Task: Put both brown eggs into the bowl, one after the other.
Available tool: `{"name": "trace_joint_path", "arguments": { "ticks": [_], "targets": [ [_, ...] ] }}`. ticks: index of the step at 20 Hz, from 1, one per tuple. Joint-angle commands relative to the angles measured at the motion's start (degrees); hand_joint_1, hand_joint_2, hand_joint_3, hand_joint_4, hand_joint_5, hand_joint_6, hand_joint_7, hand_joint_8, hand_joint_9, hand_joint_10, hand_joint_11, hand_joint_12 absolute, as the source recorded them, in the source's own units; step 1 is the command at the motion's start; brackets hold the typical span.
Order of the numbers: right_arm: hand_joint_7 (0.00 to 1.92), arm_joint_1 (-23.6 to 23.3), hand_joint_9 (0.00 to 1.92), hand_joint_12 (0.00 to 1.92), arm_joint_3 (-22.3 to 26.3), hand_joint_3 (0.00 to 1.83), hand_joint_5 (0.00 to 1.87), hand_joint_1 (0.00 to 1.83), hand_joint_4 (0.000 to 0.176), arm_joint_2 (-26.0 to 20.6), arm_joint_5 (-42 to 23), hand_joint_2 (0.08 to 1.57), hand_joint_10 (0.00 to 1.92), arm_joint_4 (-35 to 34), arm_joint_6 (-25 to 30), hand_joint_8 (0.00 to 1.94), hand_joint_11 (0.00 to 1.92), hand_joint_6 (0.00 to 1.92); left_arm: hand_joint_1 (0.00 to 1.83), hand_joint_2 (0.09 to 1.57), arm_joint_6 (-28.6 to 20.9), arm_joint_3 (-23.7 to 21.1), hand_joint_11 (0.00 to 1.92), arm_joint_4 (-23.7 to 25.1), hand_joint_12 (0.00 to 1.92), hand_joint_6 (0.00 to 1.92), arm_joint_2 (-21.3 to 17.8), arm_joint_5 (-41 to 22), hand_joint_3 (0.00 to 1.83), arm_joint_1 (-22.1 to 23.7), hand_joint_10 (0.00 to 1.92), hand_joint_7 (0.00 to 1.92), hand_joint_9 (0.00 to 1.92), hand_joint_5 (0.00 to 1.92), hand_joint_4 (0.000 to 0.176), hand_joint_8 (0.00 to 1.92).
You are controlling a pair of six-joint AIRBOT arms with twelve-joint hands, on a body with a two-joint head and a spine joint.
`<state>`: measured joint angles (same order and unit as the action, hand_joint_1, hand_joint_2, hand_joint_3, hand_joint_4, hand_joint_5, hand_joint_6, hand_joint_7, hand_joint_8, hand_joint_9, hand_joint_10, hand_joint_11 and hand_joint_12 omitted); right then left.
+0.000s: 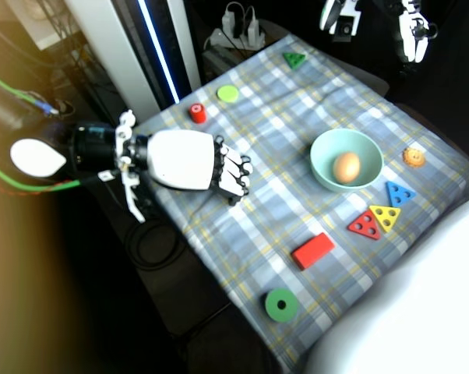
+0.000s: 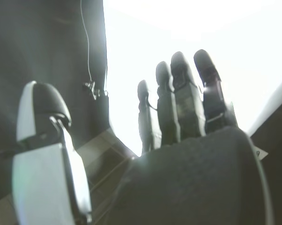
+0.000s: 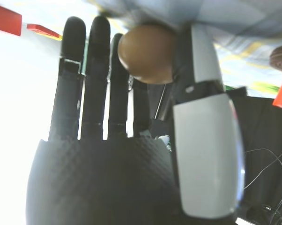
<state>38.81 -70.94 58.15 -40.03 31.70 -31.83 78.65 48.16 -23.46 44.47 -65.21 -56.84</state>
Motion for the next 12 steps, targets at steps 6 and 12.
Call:
{"name": "trace_joint_path", "arguments": {
  "ticks": [6,12],
  "targets": [
    [1.00,-0.8,1.38,1.25,-0.4,0.00,0.98,1.24,0.000,0.3,-4.9,1.12,0.17,-1.6,-0.1,1.13,1.00,0.81,0.88,0.92,-1.4,0.5,0.00,0.8,0.75,0.00,0.1,-7.2,0.00,0.0,0.00,0.41,0.37,0.39,0.125,0.00],
    [1.05,-4.9,1.17,1.45,-2.3,0.00,1.07,1.27,0.000,2.1,-5.0,1.09,1.01,-1.9,-0.2,1.11,1.08,0.58,0.88,0.92,-2.4,0.9,0.00,0.8,0.74,0.00,0.4,-7.2,0.00,-0.3,0.00,0.45,0.41,0.43,0.124,0.00]
  ]
}}
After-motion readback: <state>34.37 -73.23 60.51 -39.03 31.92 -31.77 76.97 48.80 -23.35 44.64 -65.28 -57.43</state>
